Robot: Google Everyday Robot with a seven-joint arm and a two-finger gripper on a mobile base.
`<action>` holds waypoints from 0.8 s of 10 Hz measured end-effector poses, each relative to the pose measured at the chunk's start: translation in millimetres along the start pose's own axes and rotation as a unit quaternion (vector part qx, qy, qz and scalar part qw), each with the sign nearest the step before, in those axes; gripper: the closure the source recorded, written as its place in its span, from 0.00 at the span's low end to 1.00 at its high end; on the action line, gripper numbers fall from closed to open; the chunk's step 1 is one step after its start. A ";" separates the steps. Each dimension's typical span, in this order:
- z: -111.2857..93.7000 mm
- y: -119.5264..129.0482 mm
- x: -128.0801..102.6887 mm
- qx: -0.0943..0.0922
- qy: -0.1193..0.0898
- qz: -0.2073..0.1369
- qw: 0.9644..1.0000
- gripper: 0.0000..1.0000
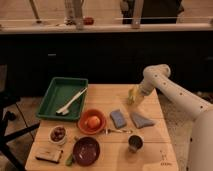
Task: Place banana in table surface
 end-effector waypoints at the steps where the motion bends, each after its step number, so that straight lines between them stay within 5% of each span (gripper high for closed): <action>1: -0.7 1.0 -2.7 0.003 0.002 0.008 1.000 0.20; 8: -10.2 7.1 -15.9 -0.002 -0.004 0.087 0.996 0.20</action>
